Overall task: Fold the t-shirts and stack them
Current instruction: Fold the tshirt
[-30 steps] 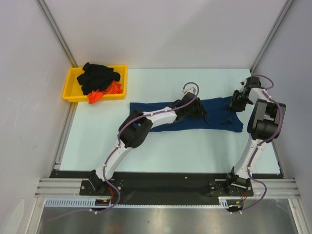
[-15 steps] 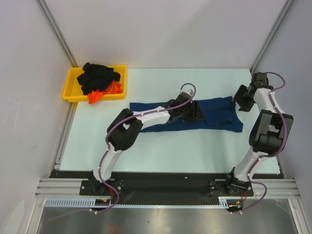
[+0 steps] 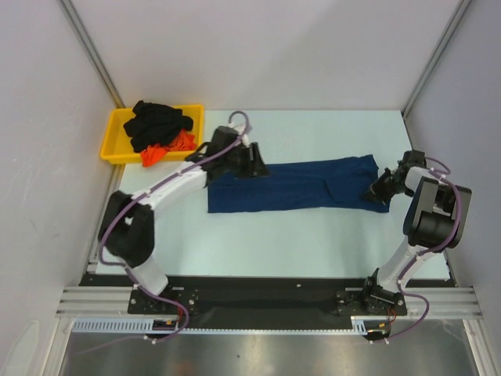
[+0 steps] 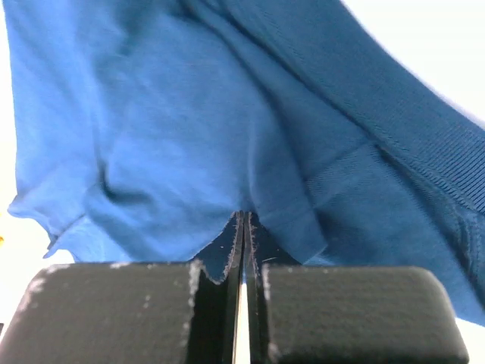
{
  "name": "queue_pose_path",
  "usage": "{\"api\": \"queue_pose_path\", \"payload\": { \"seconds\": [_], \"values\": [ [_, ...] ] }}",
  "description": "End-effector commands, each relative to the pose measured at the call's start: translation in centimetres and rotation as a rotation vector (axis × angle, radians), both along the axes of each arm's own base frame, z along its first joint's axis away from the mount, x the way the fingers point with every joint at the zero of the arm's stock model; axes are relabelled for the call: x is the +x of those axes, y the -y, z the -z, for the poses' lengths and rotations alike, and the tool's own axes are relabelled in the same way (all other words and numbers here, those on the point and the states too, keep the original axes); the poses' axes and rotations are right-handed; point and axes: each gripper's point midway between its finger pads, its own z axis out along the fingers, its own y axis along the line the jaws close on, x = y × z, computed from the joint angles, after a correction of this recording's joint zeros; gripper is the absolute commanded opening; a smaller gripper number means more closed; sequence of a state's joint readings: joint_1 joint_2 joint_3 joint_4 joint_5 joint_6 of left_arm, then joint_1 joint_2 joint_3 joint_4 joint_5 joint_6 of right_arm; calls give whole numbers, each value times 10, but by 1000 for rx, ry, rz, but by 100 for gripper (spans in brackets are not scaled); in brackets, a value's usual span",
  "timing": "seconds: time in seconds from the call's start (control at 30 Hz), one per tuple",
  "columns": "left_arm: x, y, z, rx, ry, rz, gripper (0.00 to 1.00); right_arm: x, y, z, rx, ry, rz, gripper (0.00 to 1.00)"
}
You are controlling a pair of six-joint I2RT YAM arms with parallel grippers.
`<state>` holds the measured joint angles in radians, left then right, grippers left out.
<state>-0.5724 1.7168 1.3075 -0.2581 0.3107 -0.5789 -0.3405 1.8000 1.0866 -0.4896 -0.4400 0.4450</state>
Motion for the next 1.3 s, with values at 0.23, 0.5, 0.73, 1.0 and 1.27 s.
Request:
{"api": "queue_pose_path", "payload": {
  "seconds": [0.23,0.5,0.73,1.0,1.27],
  "values": [
    [-55,-133,37,187,-110,-71,65,18,9,8,-46,-1,-9,19],
    [-78,-180,52,175,-197,-159,71,36,26,-74,-189,81,48,59],
    [-84,-184,71,143,-281,-272,56,19,33,-107,-76,120,241,77],
    [-66,-178,73,-151,-320,-566,58,-32,20,-82,-77,73,369,80],
    [-61,-195,96,-197,-396,-777,60,-23,9,-61,-10,15,406,80]
  ]
}}
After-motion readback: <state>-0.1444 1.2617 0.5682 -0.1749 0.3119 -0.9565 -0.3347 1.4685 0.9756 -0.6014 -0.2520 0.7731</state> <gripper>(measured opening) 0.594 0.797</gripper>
